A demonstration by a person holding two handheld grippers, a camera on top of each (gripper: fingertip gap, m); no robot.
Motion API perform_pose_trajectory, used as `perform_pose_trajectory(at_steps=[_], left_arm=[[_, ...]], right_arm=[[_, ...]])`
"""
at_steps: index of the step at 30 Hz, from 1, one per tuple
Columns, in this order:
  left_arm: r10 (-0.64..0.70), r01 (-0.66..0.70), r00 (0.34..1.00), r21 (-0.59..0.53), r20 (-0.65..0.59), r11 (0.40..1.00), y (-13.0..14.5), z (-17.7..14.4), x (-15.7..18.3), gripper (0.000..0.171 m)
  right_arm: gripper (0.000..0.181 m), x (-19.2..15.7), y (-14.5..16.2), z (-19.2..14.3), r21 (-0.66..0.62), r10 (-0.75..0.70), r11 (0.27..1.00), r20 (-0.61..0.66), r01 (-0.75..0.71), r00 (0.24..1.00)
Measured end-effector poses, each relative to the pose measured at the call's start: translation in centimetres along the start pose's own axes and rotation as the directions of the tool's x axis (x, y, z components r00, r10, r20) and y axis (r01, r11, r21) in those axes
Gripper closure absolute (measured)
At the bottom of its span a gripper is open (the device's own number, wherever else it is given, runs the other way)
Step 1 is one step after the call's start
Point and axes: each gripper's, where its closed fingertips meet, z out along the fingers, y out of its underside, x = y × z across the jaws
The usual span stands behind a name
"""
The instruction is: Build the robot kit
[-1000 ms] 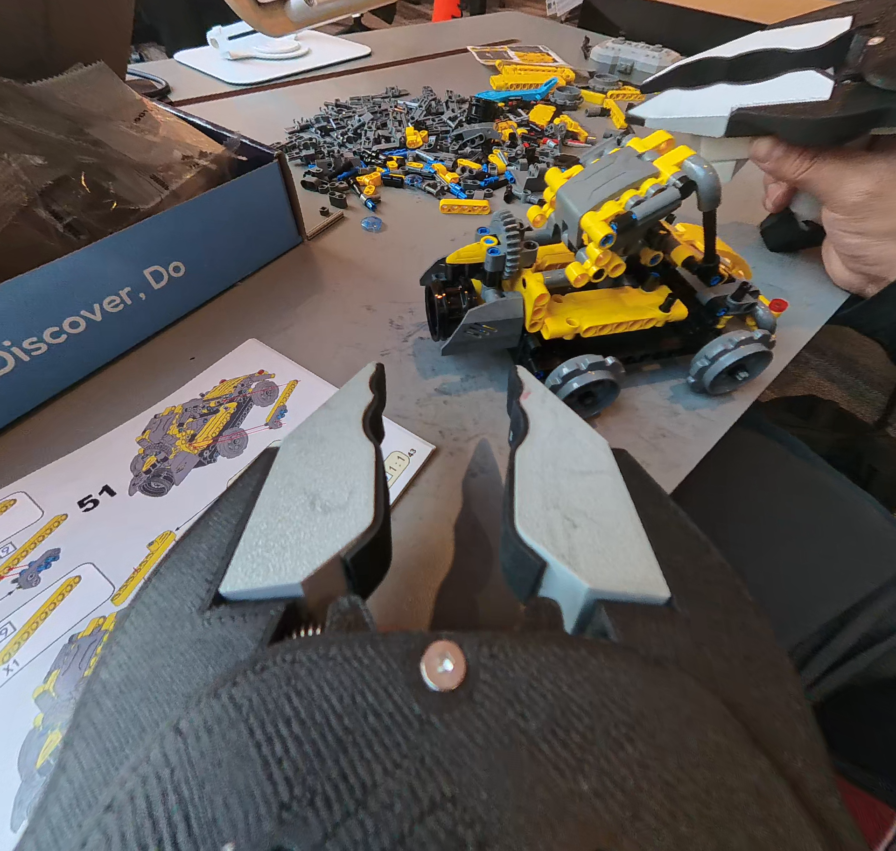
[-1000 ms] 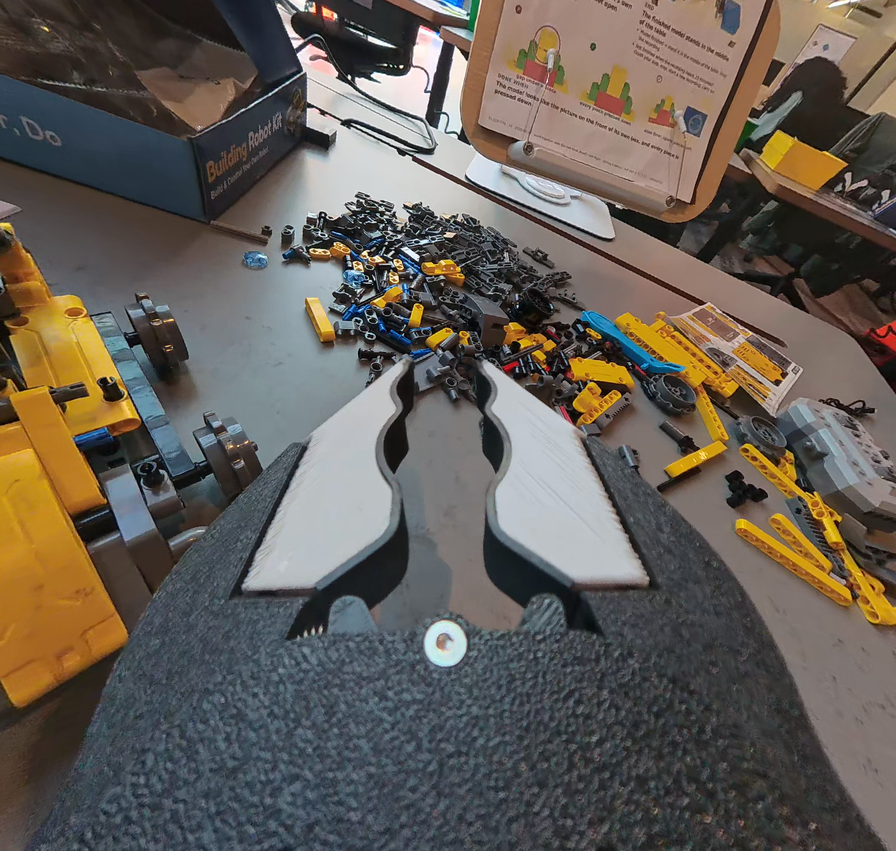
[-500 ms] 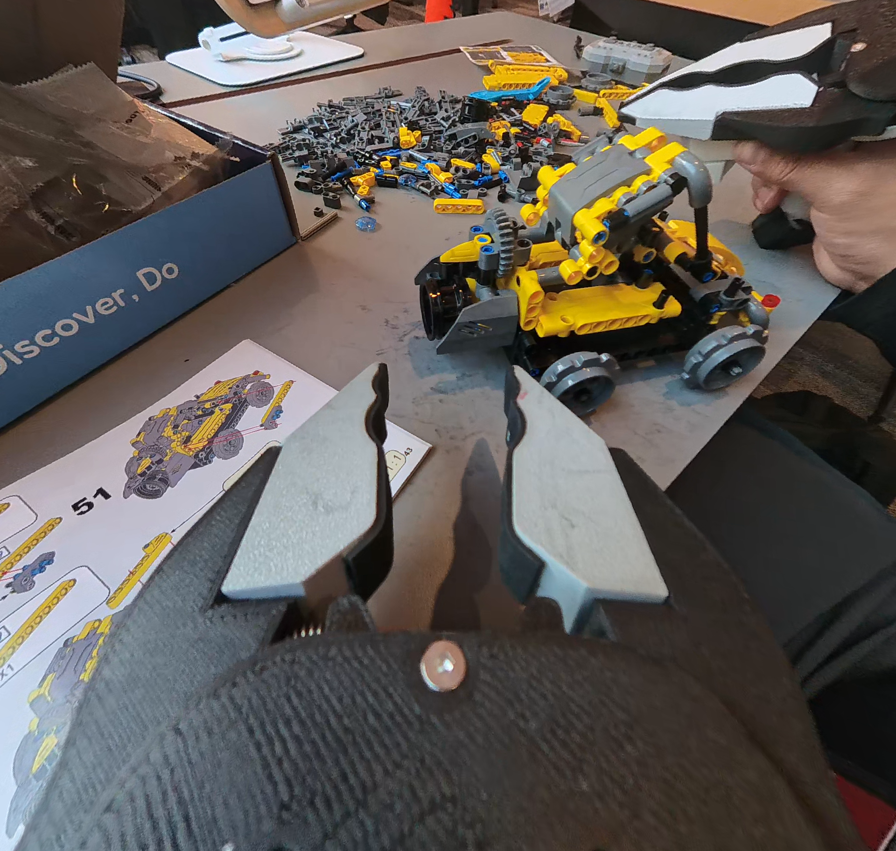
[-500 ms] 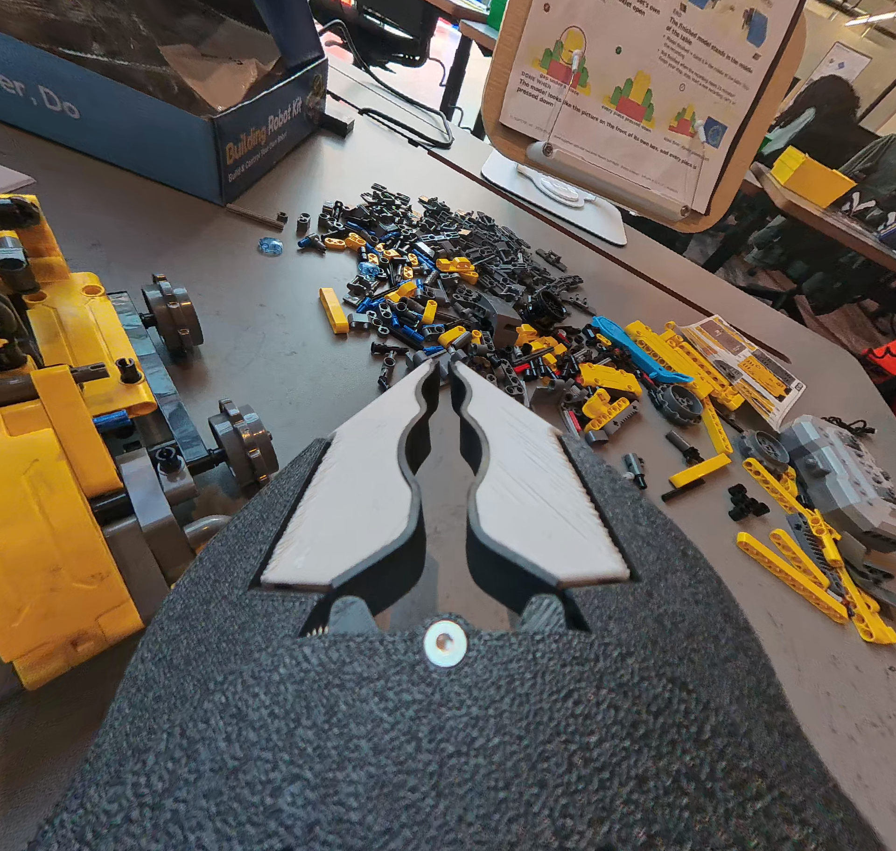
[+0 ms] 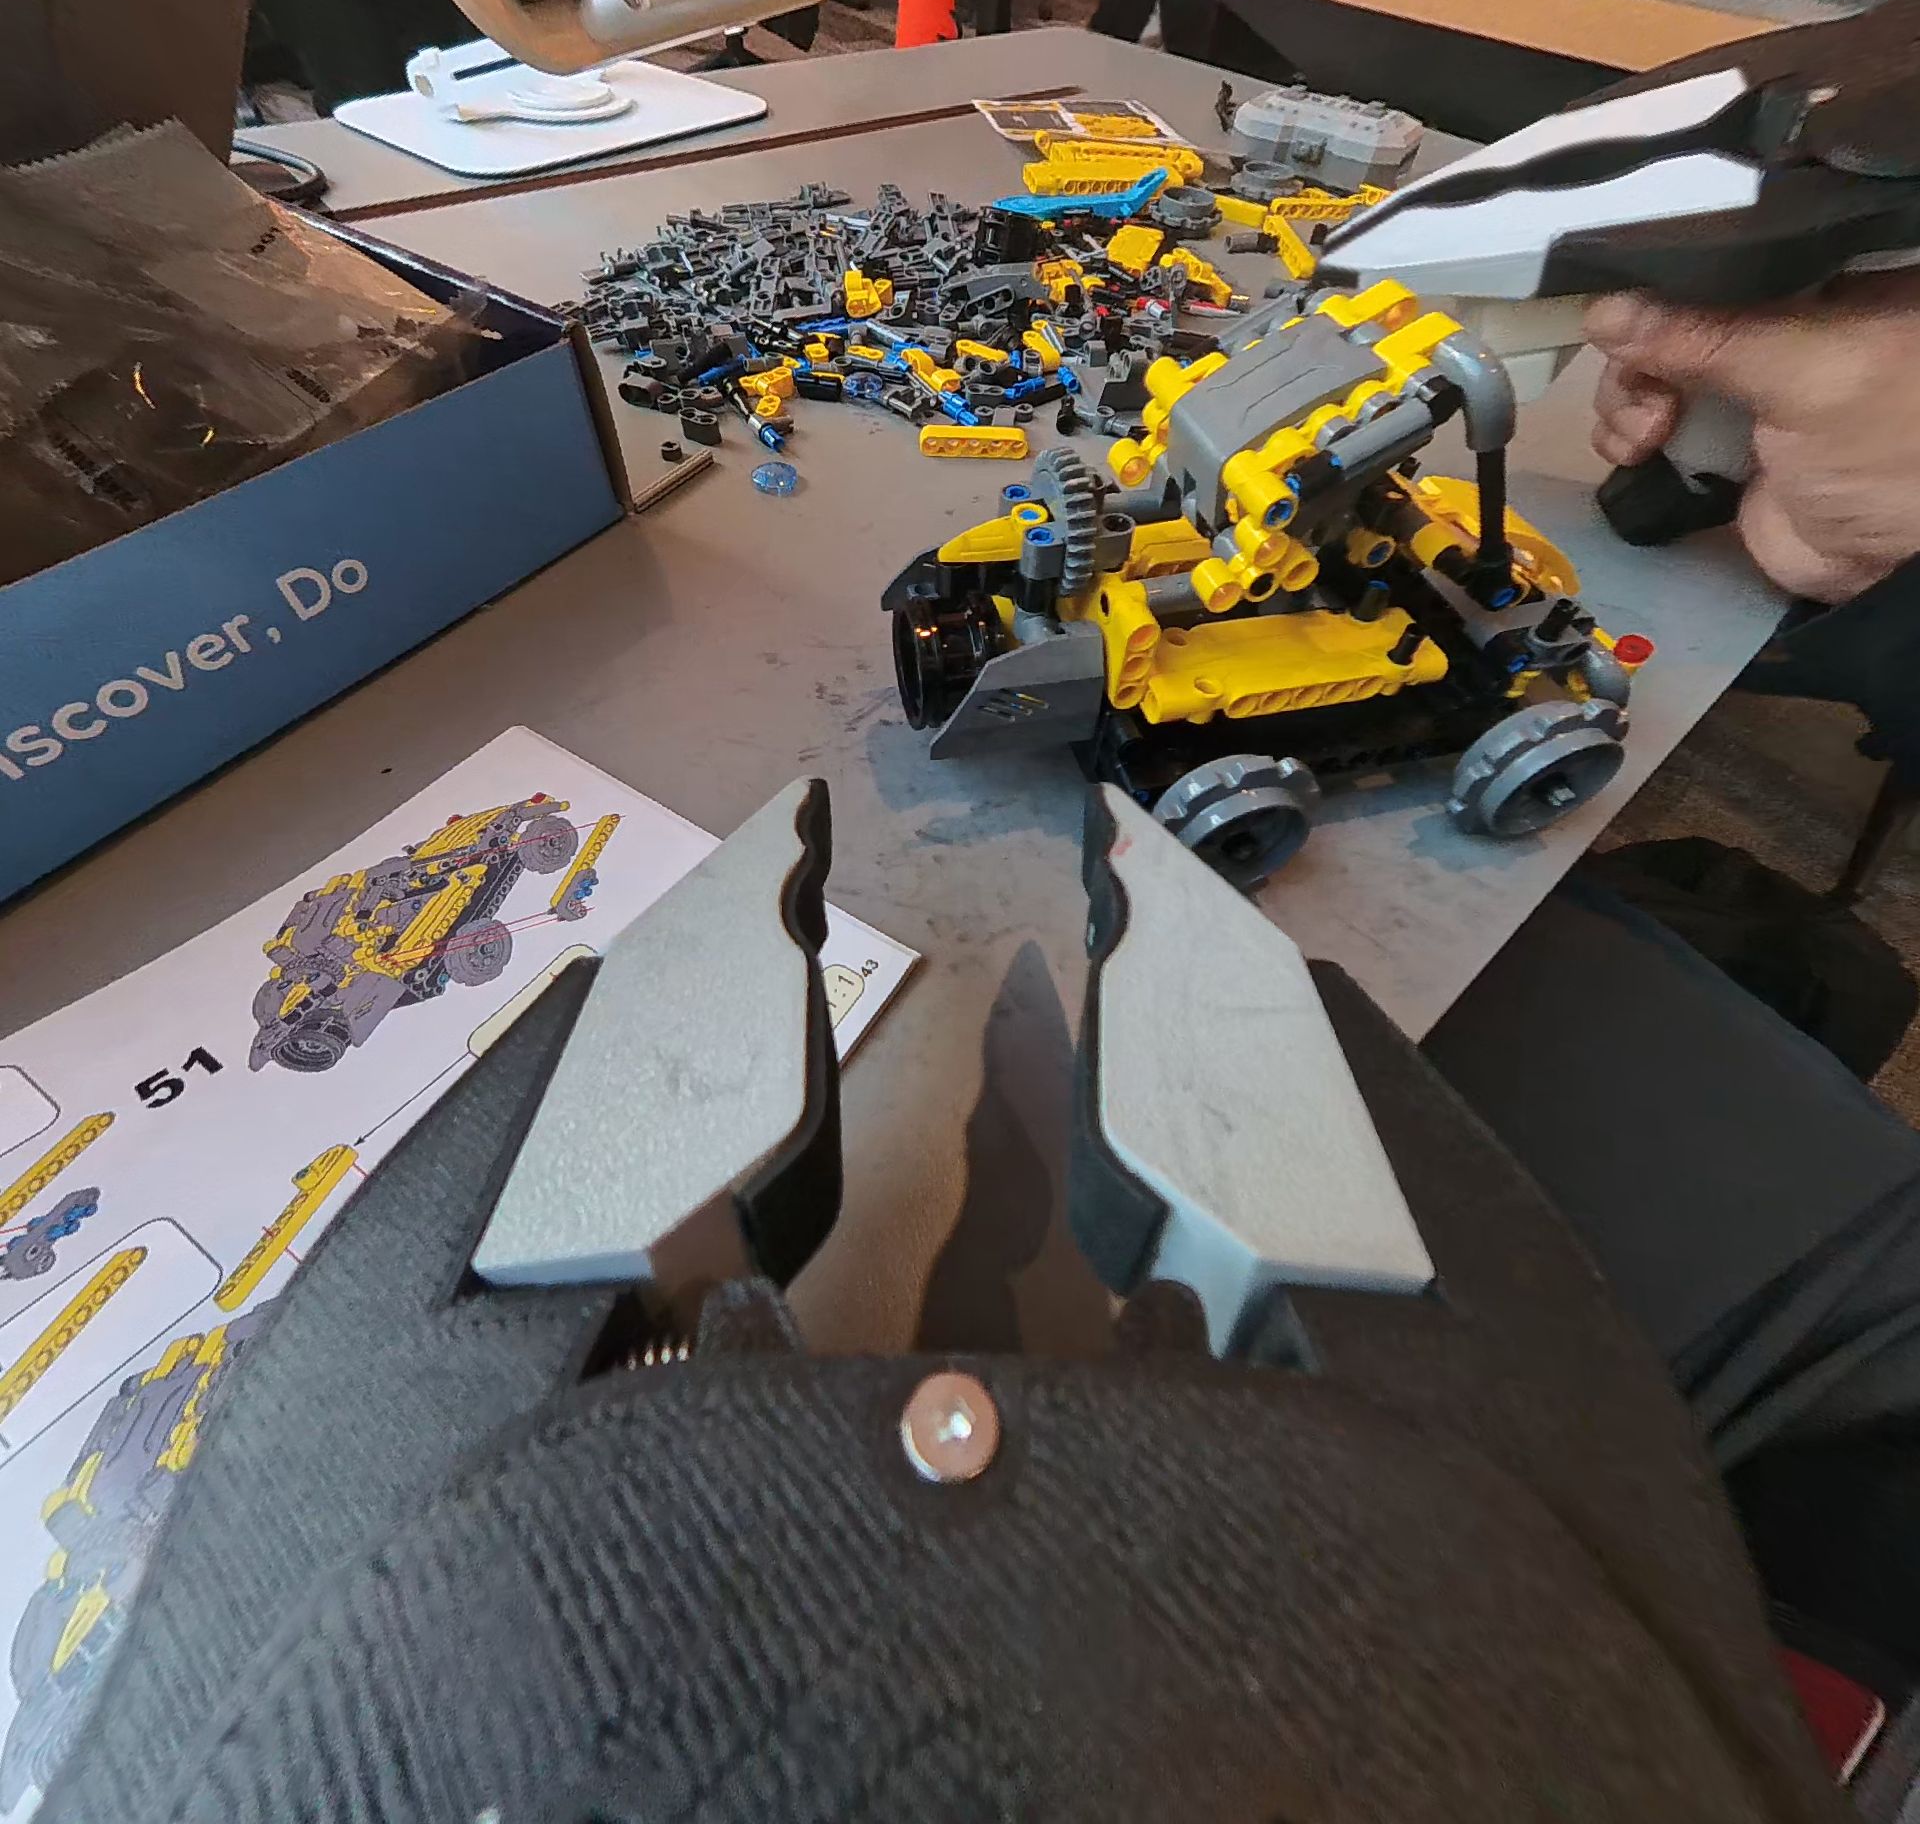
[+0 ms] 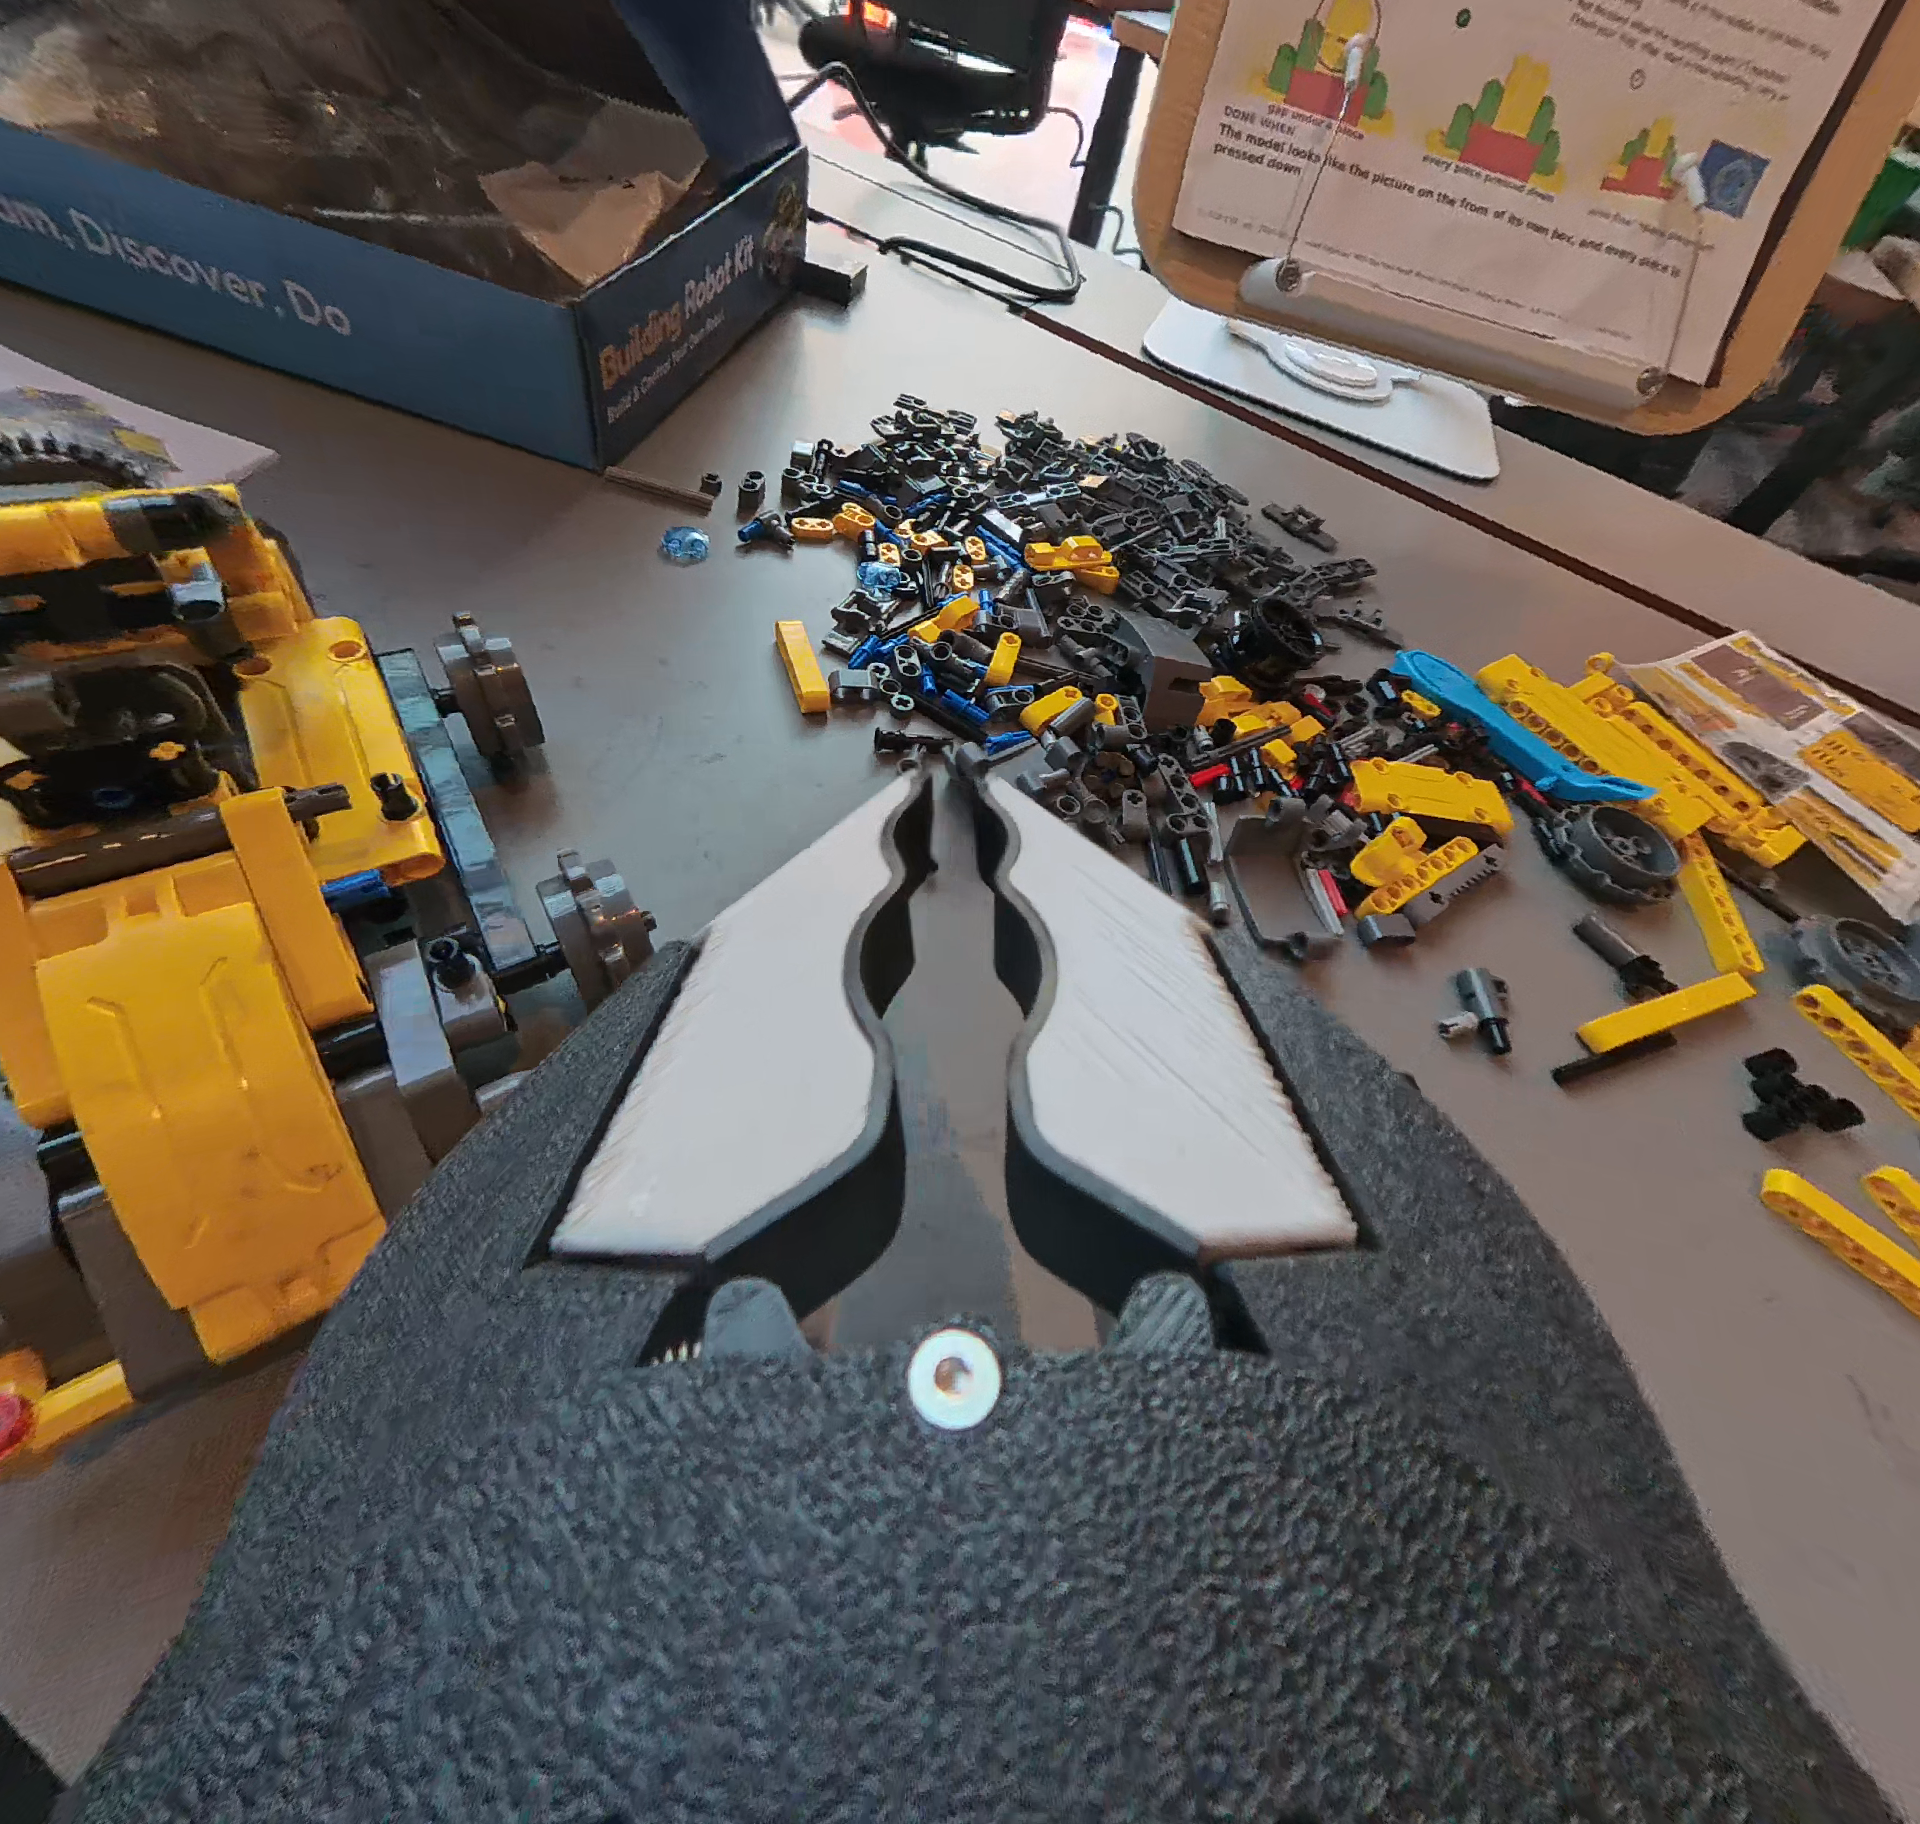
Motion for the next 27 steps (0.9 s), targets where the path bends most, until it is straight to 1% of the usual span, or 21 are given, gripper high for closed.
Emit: perform_pose_trajectory(at_steps=[2,3,6,8,10,11,12,13,15,17,18,19,20,21,22,23,24,25,26,27], left_arm=[[-0.008,0.008,1.0,0.002,-0.004,1.0,0.0,0.0,0.0,0.125],[-0.011,0.011,1.0,0.0,-0.007,1.0,0.0,0.0,0.0,0.125],[-0.011,0.011,1.0,0.002,-0.015,1.0,-0.1,-0.1,0.1,0.125],[-0.006,0.006,0.999,0.003,-0.033,1.0,-0.1,-0.1,0.3,0.121],[-0.006,0.007,0.998,0.015,-0.059,1.0,-0.3,-0.5,0.5,0.12],[-0.002,0.003,0.997,0.019,-0.073,1.0,-0.5,-0.7,0.5,0.117],[0.008,-0.006,0.997,0.021,-0.076,1.0,-0.9,-1.0,0.2,0.114],[0.023,-0.021,0.999,0.031,-0.049,0.999,-1.6,-1.4,-0.6,0.116],[0.062,-0.066,0.997,0.079,0.052,0.995,-3.9,-2.8,-3.0,0.124],[0.071,-0.086,0.991,0.127,0.112,0.988,-6.4,-4.7,-4.8,0.125],[0.064,-0.077,0.993,0.133,0.103,0.988,-7.2,-5.4,-4.9,0.122],[0.063,-0.07,0.996,0.115,0.056,0.991,-7.4,-5.7,-4.3,0.116],[0.07,-0.069,0.997,0.065,-0.019,0.996,-7.0,-5.7,-3.0,0.108],[0.073,-0.074,0.992,-0.004,-0.099,0.997,-6.1,-5.6,-1.4,0.101],[0.072,-0.086,0.978,-0.068,-0.195,0.994,-5.1,-5.5,0.8,0.098],[0.066,-0.102,0.95,-0.105,-0.304,0.989,-4.3,-5.7,3.4,0.098],[0.067,-0.117,0.915,-0.103,-0.398,0.988,-4.1,-6.1,5.8,0.1],[0.086,-0.134,0.889,-0.076,-0.449,0.988,-4.2,-6.3,7.5,0.103],[0.125,-0.163,0.879,-0.044,-0.46,0.986,-4.3,-6.4,8.3,0.105],[0.173,-0.206,0.875,-0.025,-0.452,0.978,-4.3,-6.4,8.6,0.106]], right_arm=[[0.163,-0.1,0.5,-0.5,-0.035,0.07,0.997,0.046,-0.068,0.997],[0.164,-0.3,0.8,-0.9,-0.054,0.085,0.995,0.074,-0.082,0.994],[0.158,-0.6,0.3,-2.4,-0.073,0.06,0.996,0.118,-0.051,0.991],[0.154,-1.4,-1.4,-3.8,-0.057,0.033,0.998,0.17,-0.024,0.985],[0.154,-3.1,-4.2,-5.7,0.017,-0.003,1.0,0.255,-0.002,0.967],[0.156,-4.6,-5.4,-6.7,0.047,-0.034,0.999,0.321,0.02,0.947],[0.16,-6.3,-5.9,-7.6,0.053,-0.071,0.997,0.391,0.054,0.918],[0.16,-8.2,-5.6,-8.4,0.029,-0.11,0.994,0.469,0.109,0.876],[0.16,-11.9,-3.4,-10.1,-0.045,-0.201,0.957,0.611,0.287,0.766],[0.163,-13.7,-1.5,-11.1,-0.058,-0.3,0.895,0.657,0.443,0.692],[0.163,-14.2,-0.7,-11.6,-0.074,-0.308,0.875,0.677,0.479,0.668],[0.161,-14.4,0.0,-12.0,-0.109,-0.286,0.863,0.7,0.493,0.655],[0.157,-14.0,0.4,-12.0,-0.149,-0.26,0.859,0.699,0.491,0.667],[0.153,-13.1,0.3,-11.5,-0.184,-0.246,0.864,0.658,0.468,0.712],[0.148,-12.2,-0.2,-11.1,-0.204,-0.228,0.88,0.612,0.43,0.757],[0.14,-12.1,-1.2,-11.0,-0.198,-0.196,0.904,0.595,0.379,0.779],[0.134,-12.7,-2.7,-11.3,-0.161,-0.171,0.931,0.603,0.328,0.779],[0.131,-13.8,-4.3,-11.8,-0.097,-0.17,0.952,0.622,0.29,0.764],[0.131,-15.1,-5.8,-12.5,-0.03,-0.188,0.962,0.65,0.272,0.737],[0.132,-16.3,-6.4,-13.1,0.01,-0.21,0.961,0.677,0.276,0.705]])
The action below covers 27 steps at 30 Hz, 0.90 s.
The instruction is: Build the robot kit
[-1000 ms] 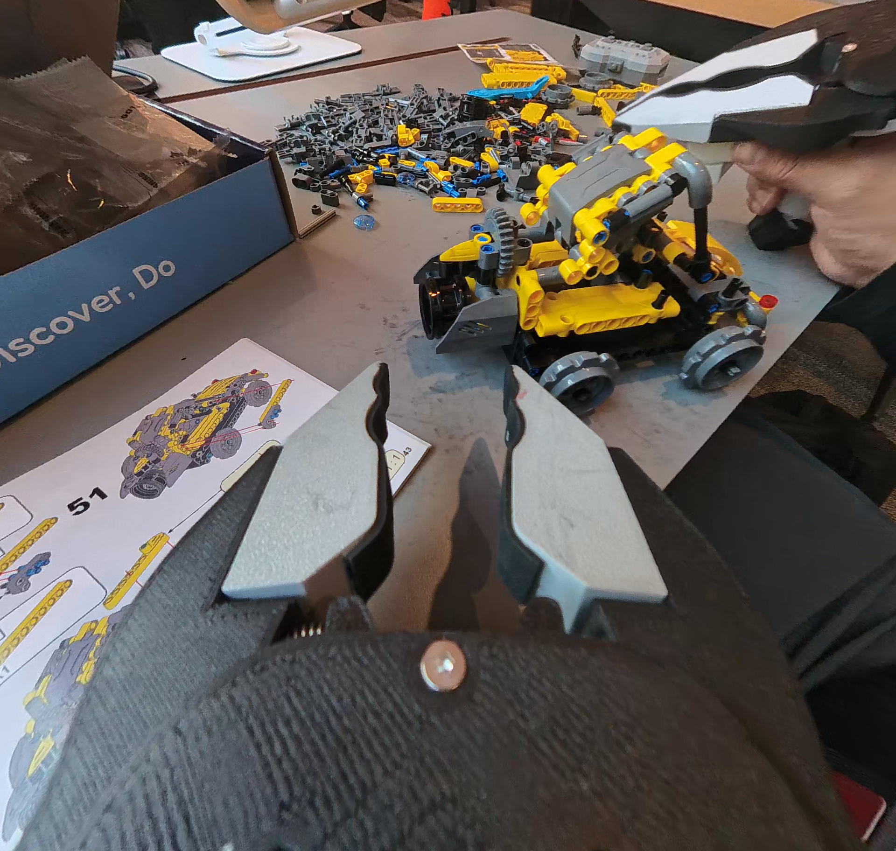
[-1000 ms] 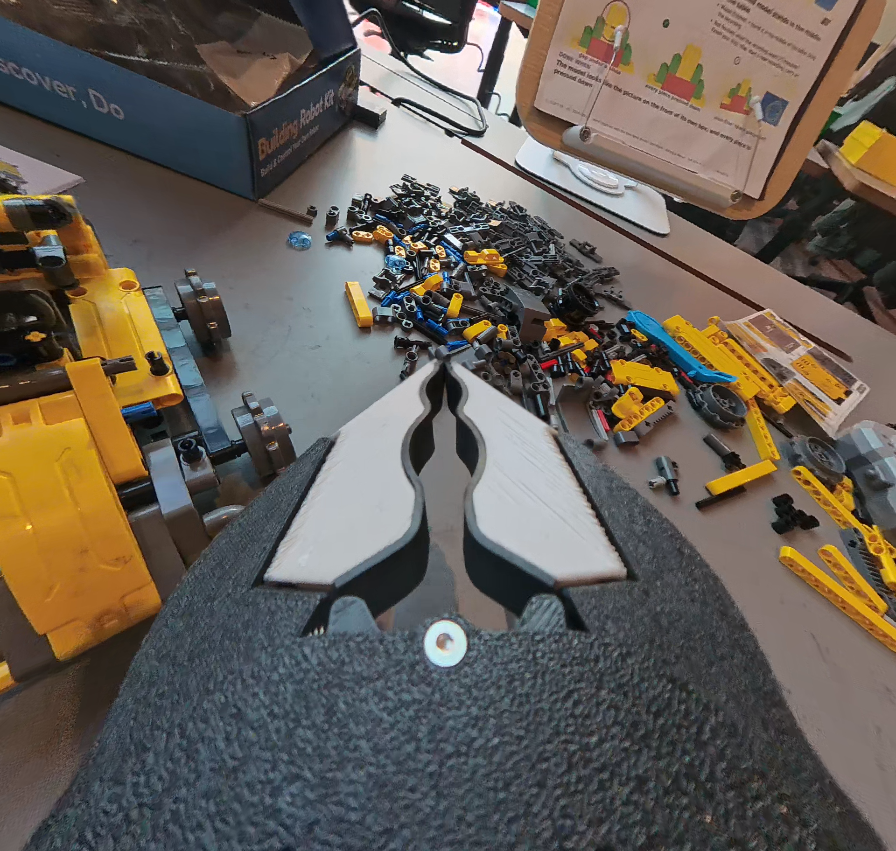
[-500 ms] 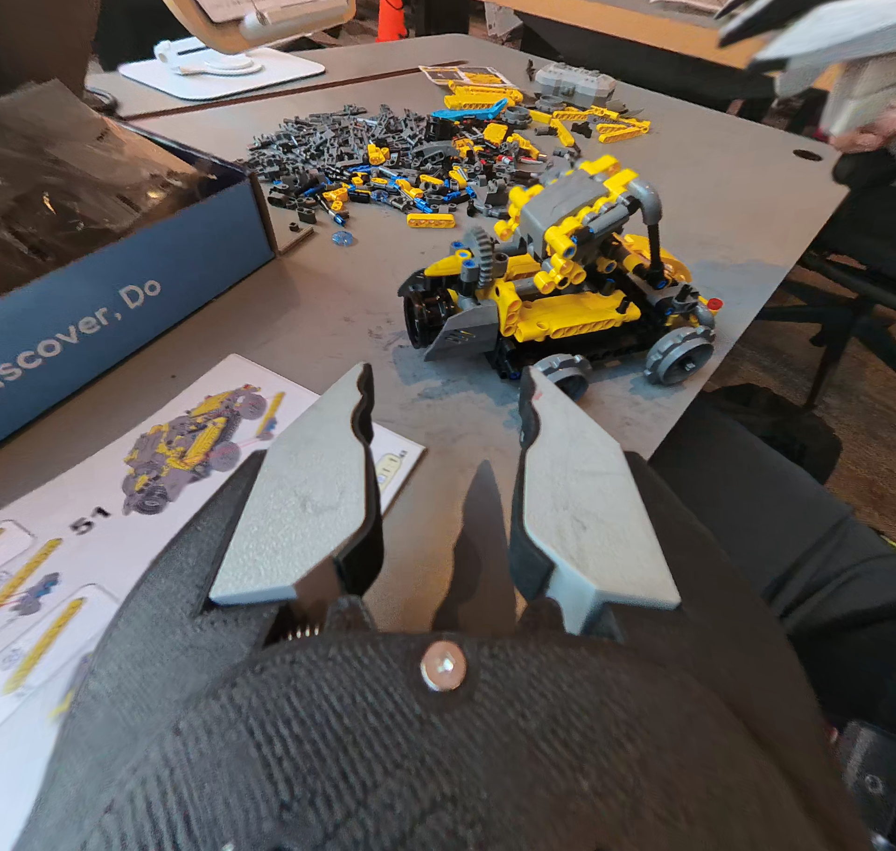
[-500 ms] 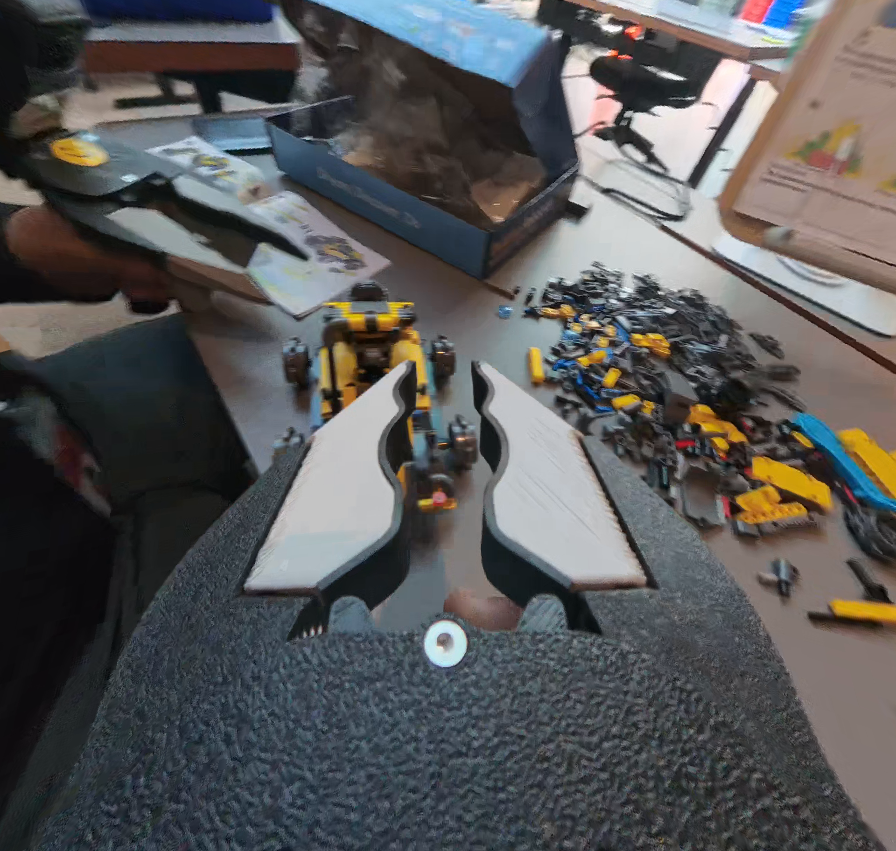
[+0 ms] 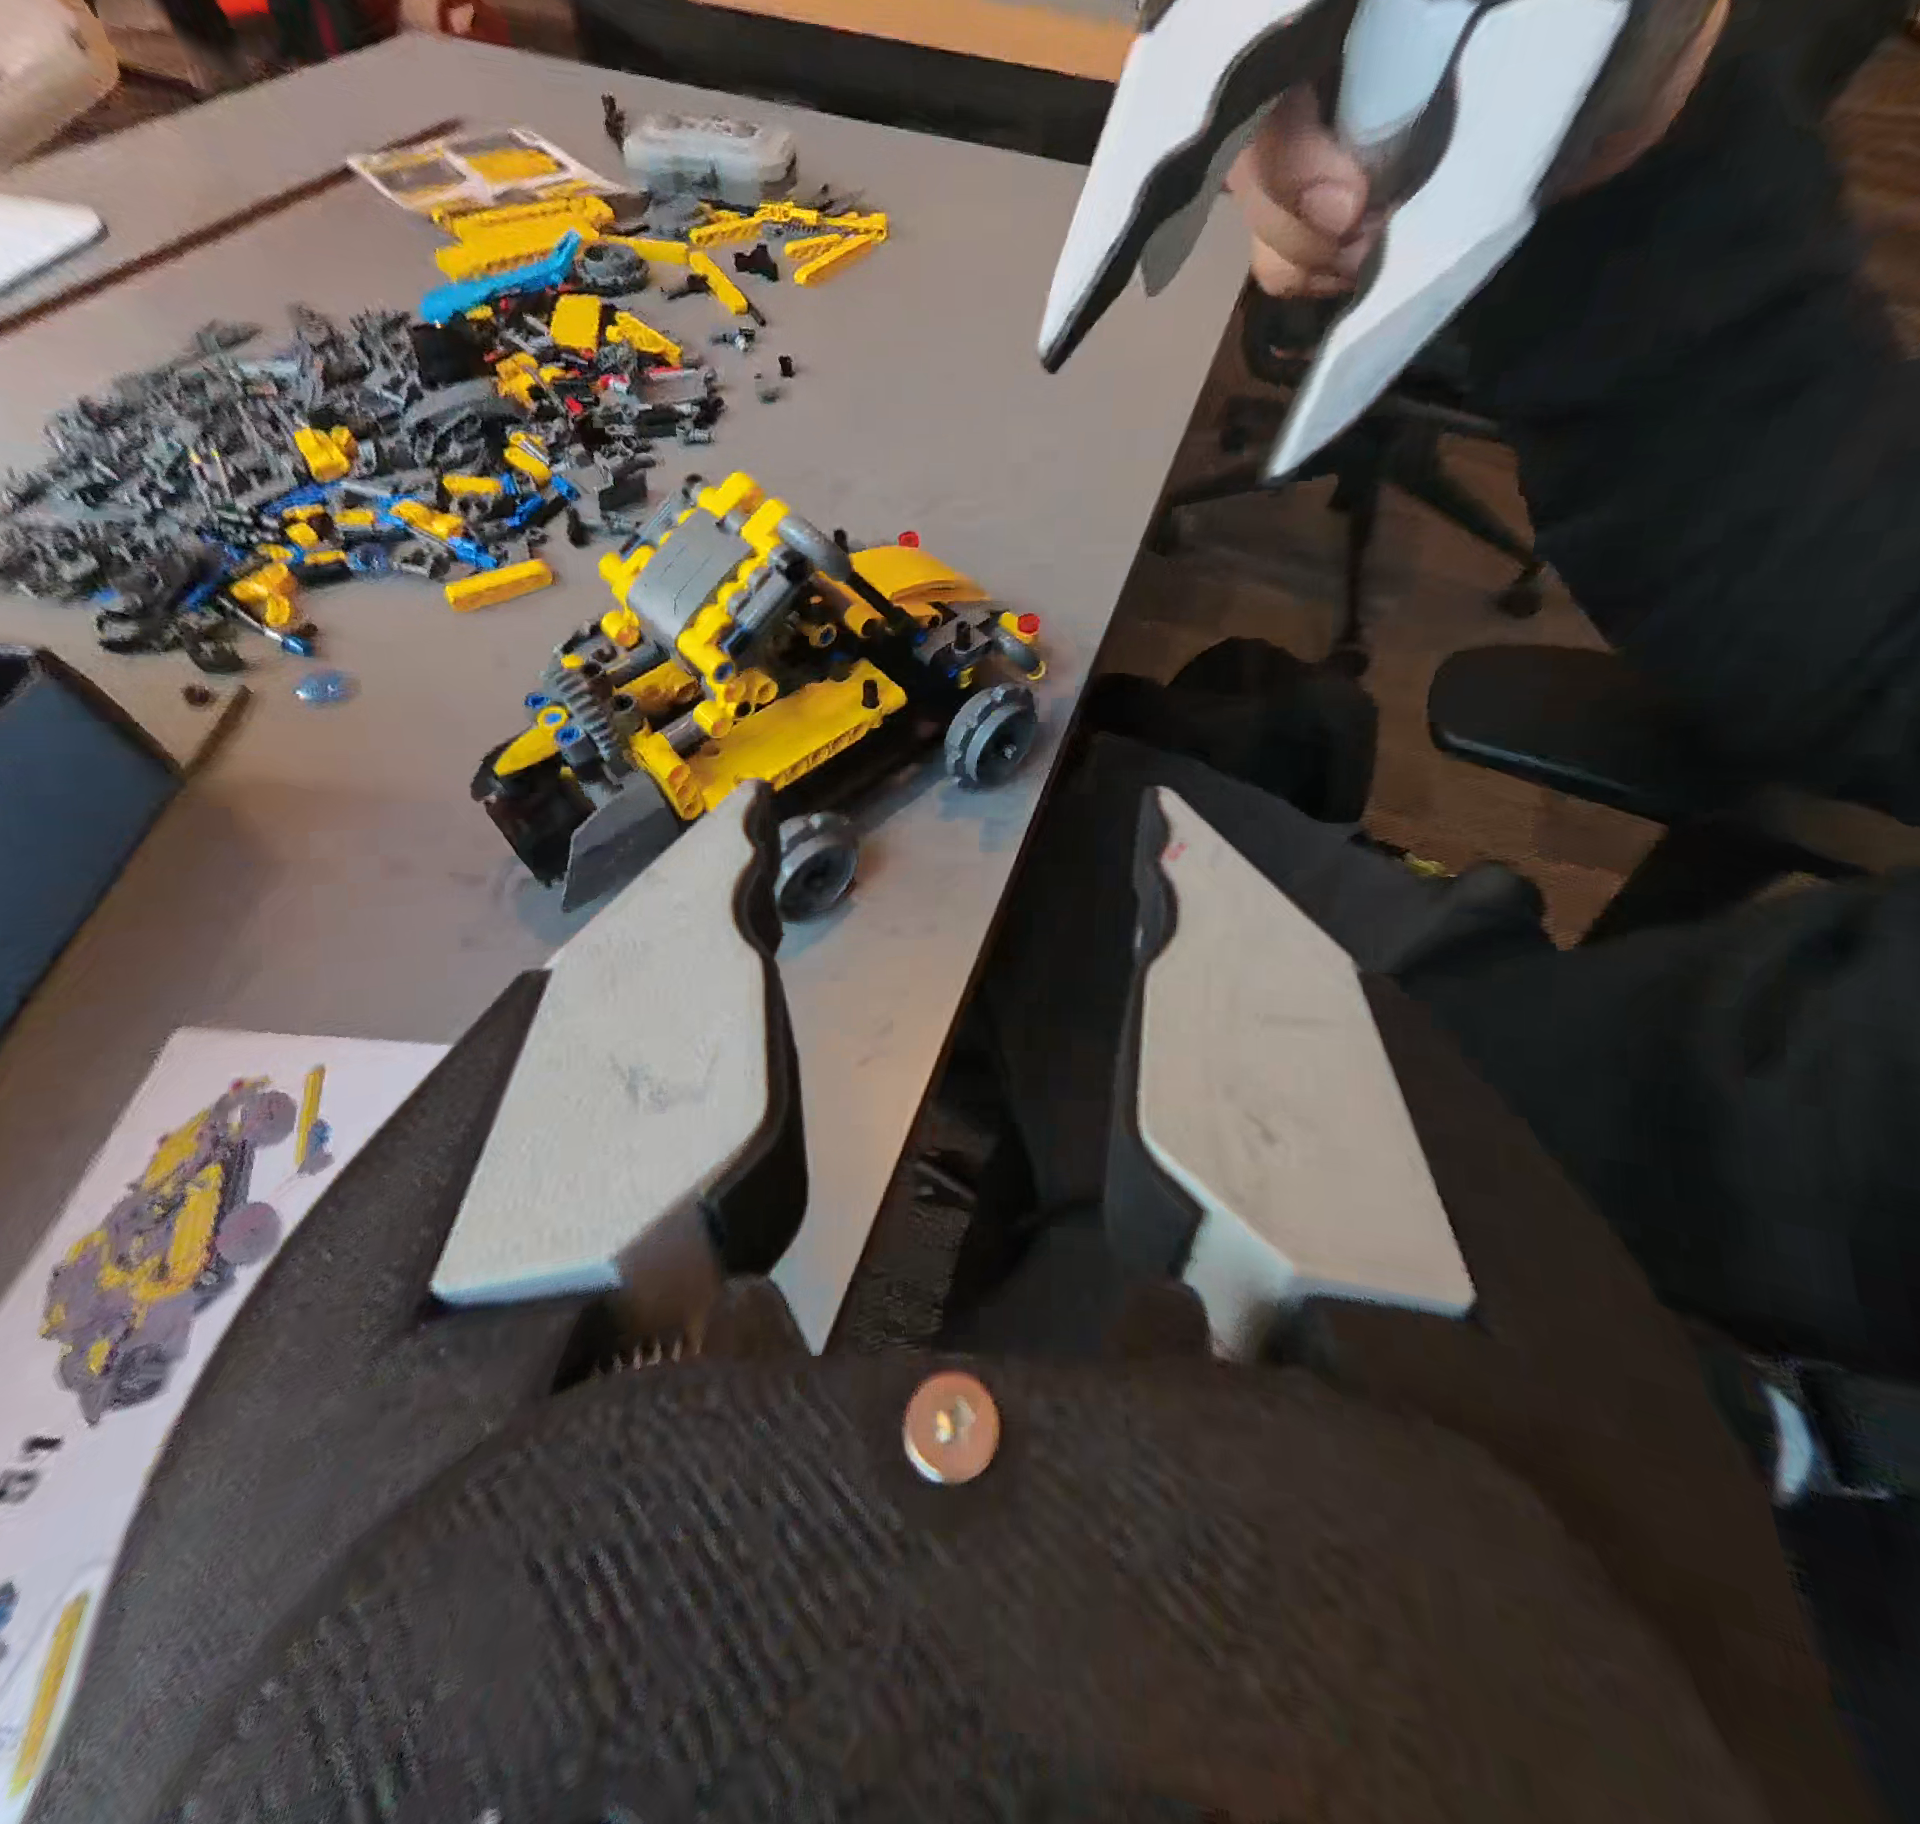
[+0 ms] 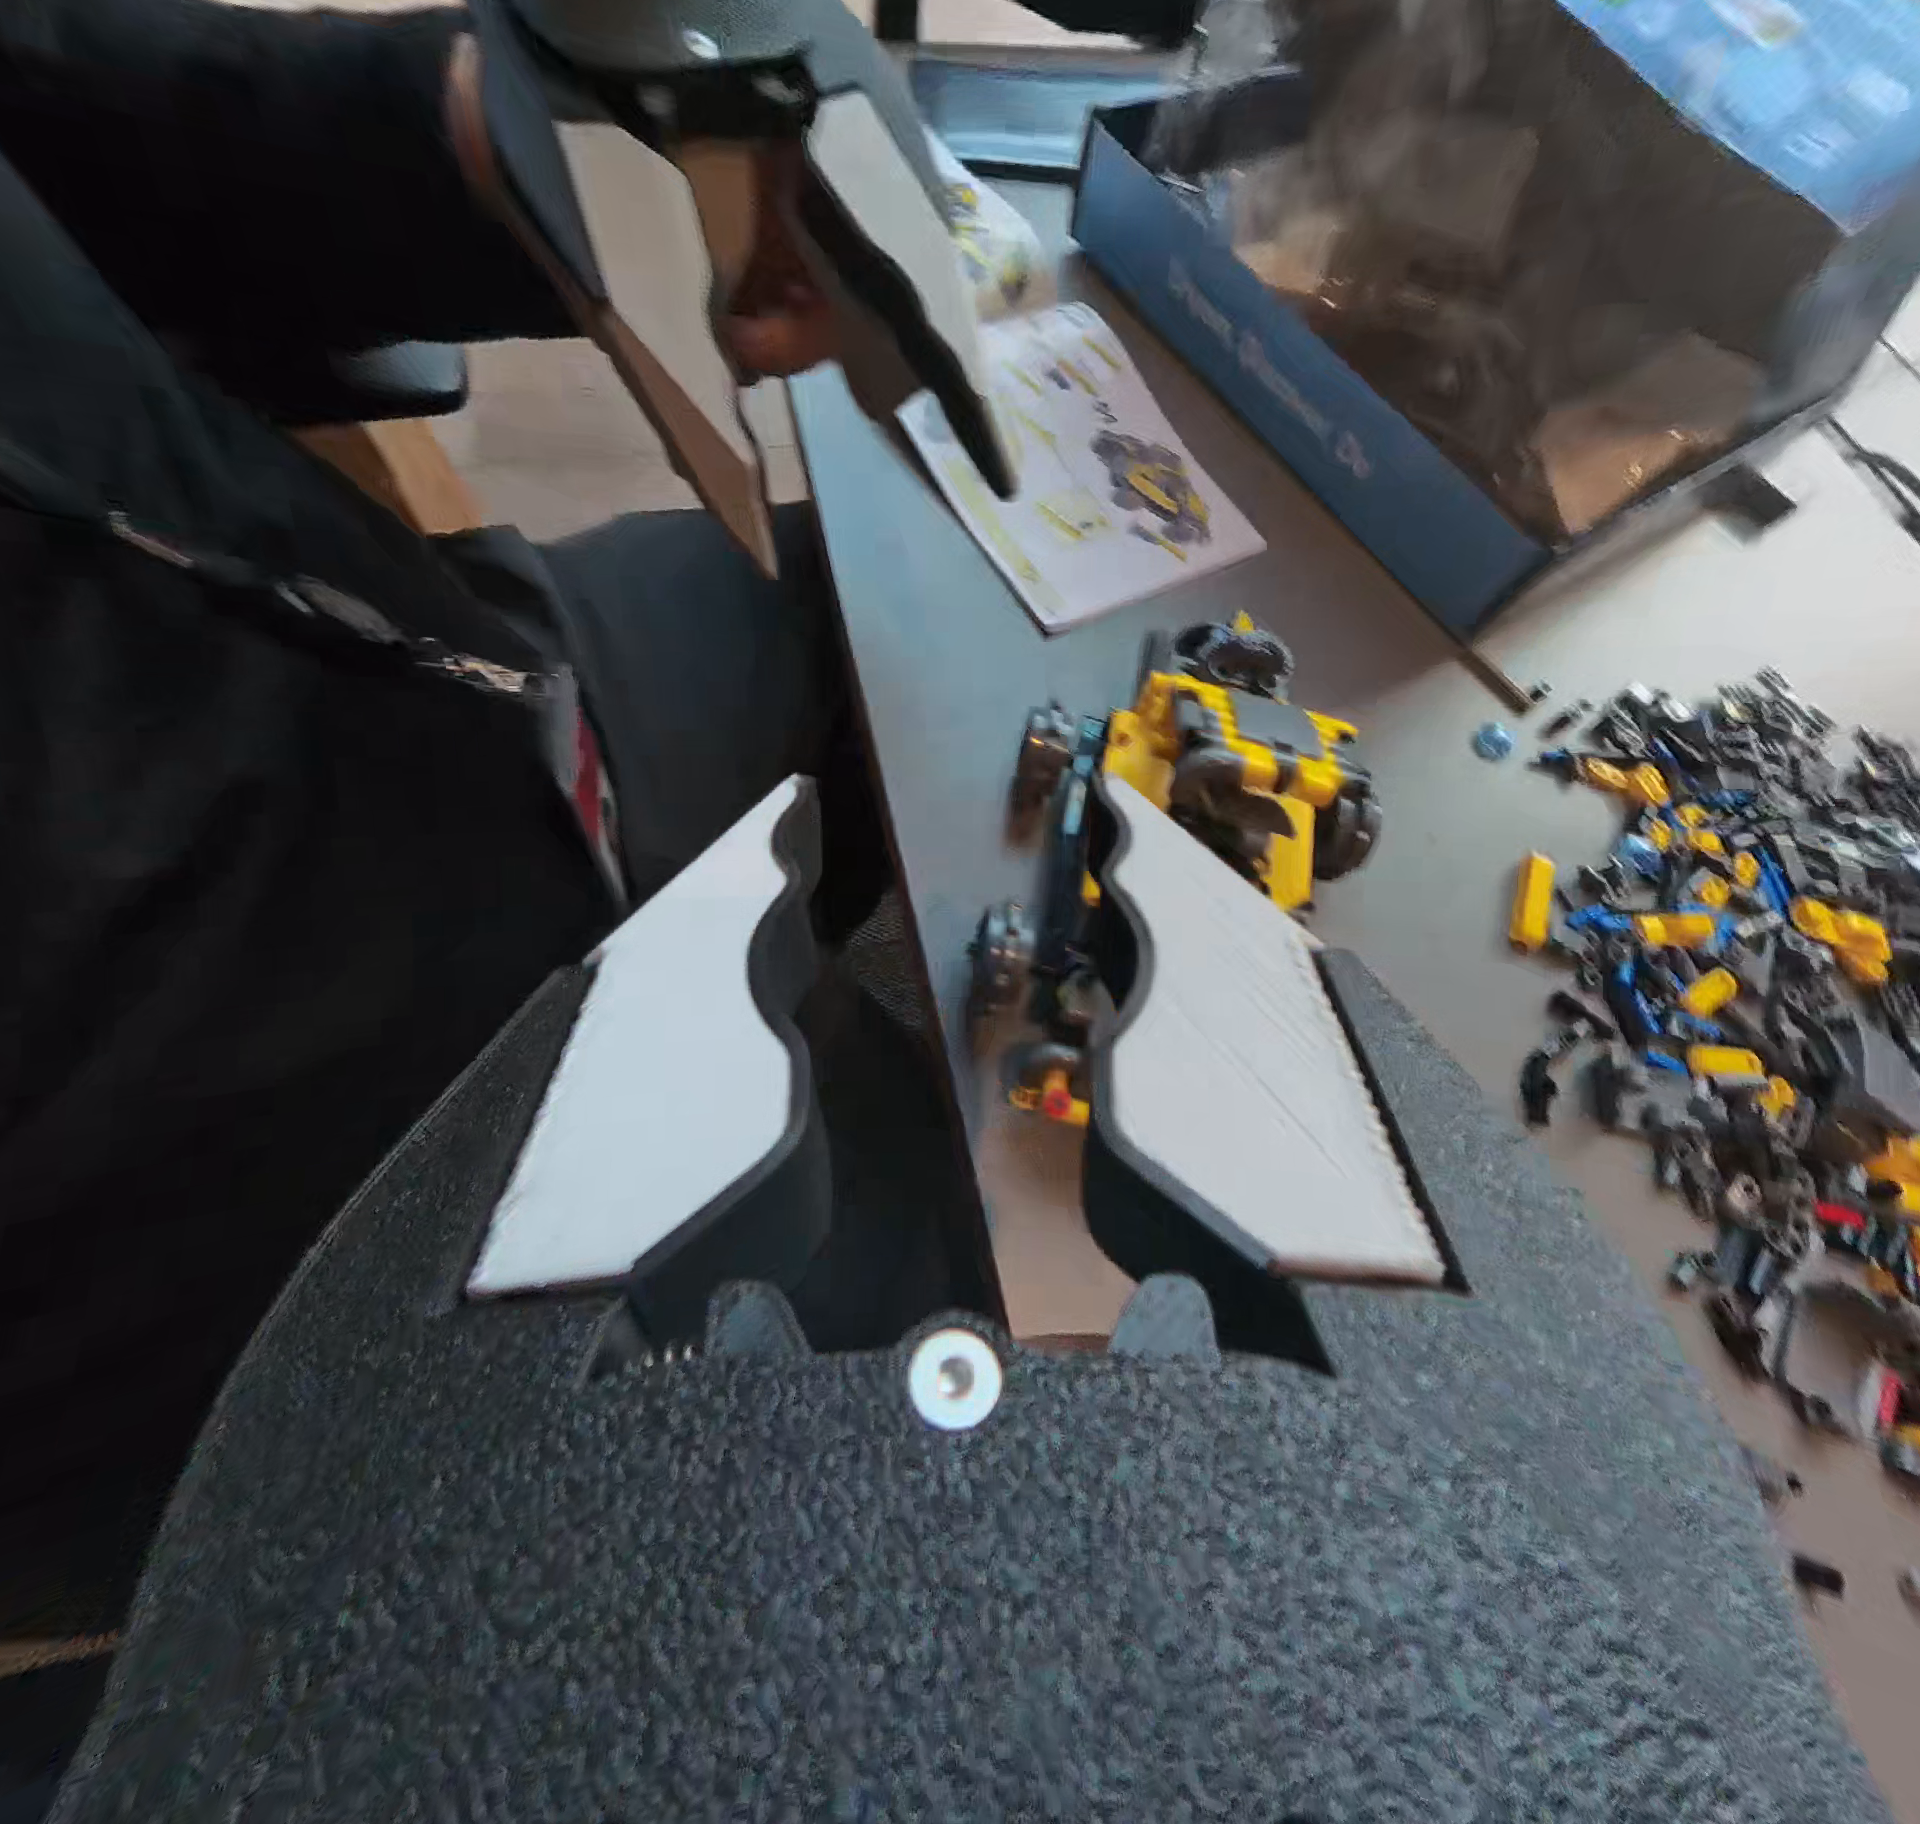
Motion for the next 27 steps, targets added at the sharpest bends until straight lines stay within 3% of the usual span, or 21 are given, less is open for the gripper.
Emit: perform_pose_trajectory(at_steps=[4,6,9,11,13,14,16,19,20,21,22,24,27], left_arm=[[0.054,-0.051,0.998,-0.062,0.035,0.997,0.8,-0.6,-0.9,0.103],[0.021,-0.012,0.995,-0.084,0.102,0.996,1.4,-1.4,-2.9,0.103],[-0.026,0.062,0.939,-0.094,0.344,0.994,2.2,-3.7,-8.7,0.105],[-0.061,0.112,0.872,-0.076,0.486,0.991,2.8,-5.7,-12.2,0.105],[-0.12,0.163,0.801,-0.02,0.587,0.986,3.0,-7.1,-14.6,0.108],[-0.159,0.193,0.781,0.009,0.603,0.981,3.1,-7.1,-15.1,0.11],[-0.206,0.239,0.828,0.005,0.522,0.971,3.5,-5.2,-13.6,0.11],[-0.217,0.253,0.918,-0.068,0.333,0.965,3.9,-1.0,-8.9,0.106],[-0.235,0.259,0.935,-0.059,0.266,0.964,3.4,-0.1,-7.4,0.106],[-0.249,0.263,0.942,-0.032,0.224,0.964,2.4,0.4,-6.5,0.105],[-0.248,0.254,0.944,0.002,0.218,0.967,1.2,0.4,-6.5,0.106],[-0.231,0.209,0.917,0.103,0.324,0.973,-1.9,-1.0,-9.0,0.111],[-0.217,0.09,0.814,0.252,0.539,0.964,-6.4,-3.9,-14.3,0.121]], right_arm=[[0.132,-4.4,0.2,0.5,0.002,-0.126,0.992,0.189,0.128,0.974],[0.14,-1.9,0.9,0.3,0.024,-0.115,0.993,0.091,0.113,0.989],[0.132,5.8,5.2,-1.2,-0.097,0.191,0.973,-0.187,-0.211,0.964],[0.123,11.3,9.3,-4.1,-0.109,0.356,0.885,-0.467,-0.452,0.809],[0.123,15.2,12.7,-8.4,-0.036,0.391,0.809,-0.711,-0.586,0.584],[0.122,16.0,13.6,-9.9,-0.002,0.393,0.787,-0.769,-0.617,0.504],[0.119,15.9,13.1,-9.9,0.026,0.417,0.779,-0.767,-0.626,0.487],[0.112,12.9,8.5,-5.0,-0.014,0.435,0.833,-0.601,-0.553,0.671],[0.112,11.4,6.6,-3.0,-0.045,0.405,0.867,-0.517,-0.496,0.754],[0.114,10.9,5.0,-2.0,-0.052,0.358,0.897,-0.498,-0.44,0.79],[0.12,11.3,3.8,-1.7,-0.042,0.321,0.915,-0.528,-0.401,0.786],[0.128,13.5,2.1,-2.0,-0.023,0.271,0.934,-0.606,-0.357,0.748],[0.117,19.4,1.9,-4.9,0.006,0.237,0.919,-0.807,-0.394,0.541]])
